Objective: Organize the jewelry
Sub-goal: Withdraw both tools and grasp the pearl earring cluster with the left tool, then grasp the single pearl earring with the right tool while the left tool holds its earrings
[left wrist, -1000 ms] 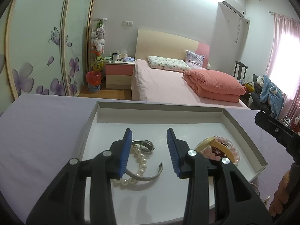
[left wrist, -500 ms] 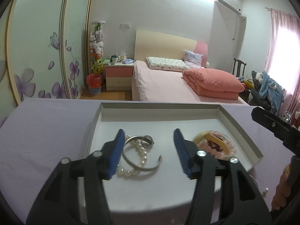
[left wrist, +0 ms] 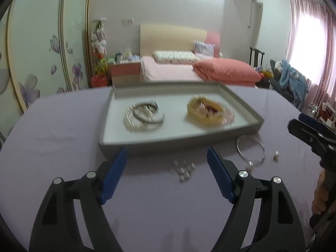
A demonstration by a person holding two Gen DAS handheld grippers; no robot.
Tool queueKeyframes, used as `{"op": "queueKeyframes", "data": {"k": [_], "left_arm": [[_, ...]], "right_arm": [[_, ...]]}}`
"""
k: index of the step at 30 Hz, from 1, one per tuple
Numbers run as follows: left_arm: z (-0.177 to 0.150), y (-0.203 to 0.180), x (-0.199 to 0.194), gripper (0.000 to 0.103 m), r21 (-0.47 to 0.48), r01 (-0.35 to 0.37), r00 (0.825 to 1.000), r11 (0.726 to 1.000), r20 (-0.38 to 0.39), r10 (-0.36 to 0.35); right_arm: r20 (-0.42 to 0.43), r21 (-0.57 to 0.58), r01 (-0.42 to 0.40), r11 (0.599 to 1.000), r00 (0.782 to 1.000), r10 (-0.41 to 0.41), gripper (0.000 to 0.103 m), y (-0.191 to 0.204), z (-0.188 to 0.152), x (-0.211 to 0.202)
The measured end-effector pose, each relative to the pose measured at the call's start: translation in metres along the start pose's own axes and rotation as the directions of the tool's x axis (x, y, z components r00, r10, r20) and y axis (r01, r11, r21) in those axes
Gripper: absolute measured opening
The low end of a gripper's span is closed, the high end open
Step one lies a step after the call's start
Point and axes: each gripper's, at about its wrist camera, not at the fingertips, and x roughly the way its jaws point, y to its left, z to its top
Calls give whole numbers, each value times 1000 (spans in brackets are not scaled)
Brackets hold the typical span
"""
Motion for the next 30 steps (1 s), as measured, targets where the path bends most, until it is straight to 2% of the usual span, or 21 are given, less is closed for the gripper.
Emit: {"op": "queueKeyframes", "data": {"k": [4, 8, 12, 13, 16, 18, 20, 26, 30], "left_arm": [[-10, -19, 14, 76, 31, -31, 997, 999, -71, 33], [-10, -24, 39, 64, 32, -43, 987, 999, -154, 47], [-9, -23, 58, 52, -9, -34, 974, 999, -225, 31], [-8, -24, 59, 51, -5, -40, 974, 999, -223, 38], [-6, -29, 63, 39, 17, -58, 972, 998, -227, 60], [-5, -31, 63, 18, 30, -61, 973, 998, -223, 66], [-6, -33, 62, 12, 40, -67, 972, 997, -222, 74], [-8, -24, 57, 10, 1, -53, 975, 999, -216, 52], [-11, -4, 39, 10, -36, -31, 985, 999, -170, 25]], "right_arm": [[-27, 14, 21, 1000, 999, -20, 93, -5, -15, -10], [-34, 46, 19, 999, 999, -17, 93, -11, -19, -15], [-37, 68, 15, 998, 999, -13, 93, -14, -25, -16], [-39, 71, 14, 997, 999, -11, 93, -14, -25, -15], [-44, 80, 7, 997, 999, -3, 93, -16, -26, -14], [-47, 82, 1, 997, 999, 2, 93, -16, -27, -13], [-47, 82, -3, 997, 999, 7, 93, -15, -28, -14], [-46, 87, -2, 996, 999, 6, 93, -15, -29, -16], [-45, 89, 1, 996, 999, 3, 93, -15, -28, -17]]}}
